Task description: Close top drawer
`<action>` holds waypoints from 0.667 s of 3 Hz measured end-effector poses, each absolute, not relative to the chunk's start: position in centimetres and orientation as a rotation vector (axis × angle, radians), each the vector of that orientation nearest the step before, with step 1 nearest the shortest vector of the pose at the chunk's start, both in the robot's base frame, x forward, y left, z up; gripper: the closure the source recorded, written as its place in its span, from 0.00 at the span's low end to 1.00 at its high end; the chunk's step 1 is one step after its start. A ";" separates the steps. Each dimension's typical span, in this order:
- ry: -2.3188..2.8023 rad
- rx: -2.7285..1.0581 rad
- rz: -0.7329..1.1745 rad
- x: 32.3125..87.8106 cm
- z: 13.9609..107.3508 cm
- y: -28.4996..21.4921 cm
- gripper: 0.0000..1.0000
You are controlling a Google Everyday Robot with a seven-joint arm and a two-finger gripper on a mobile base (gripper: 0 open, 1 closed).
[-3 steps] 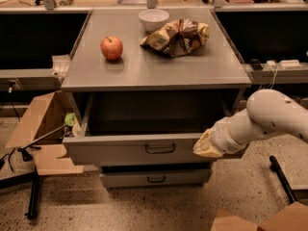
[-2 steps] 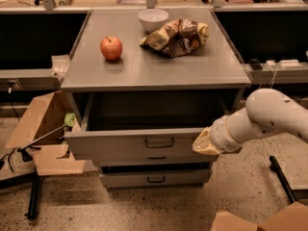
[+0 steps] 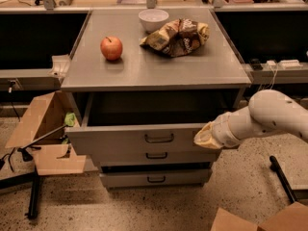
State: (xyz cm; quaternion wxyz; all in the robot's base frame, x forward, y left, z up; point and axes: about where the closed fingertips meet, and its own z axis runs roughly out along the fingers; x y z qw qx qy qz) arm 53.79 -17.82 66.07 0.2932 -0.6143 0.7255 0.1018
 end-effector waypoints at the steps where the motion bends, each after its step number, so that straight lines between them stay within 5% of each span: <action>1: 1.932 -1.636 0.271 53.8 66.1 -17.8 0.53; 2: 1.932 -1.636 0.271 53.8 66.1 -17.8 0.29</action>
Offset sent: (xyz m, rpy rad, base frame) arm 0.0000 0.0000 0.0000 0.0000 0.0000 0.0000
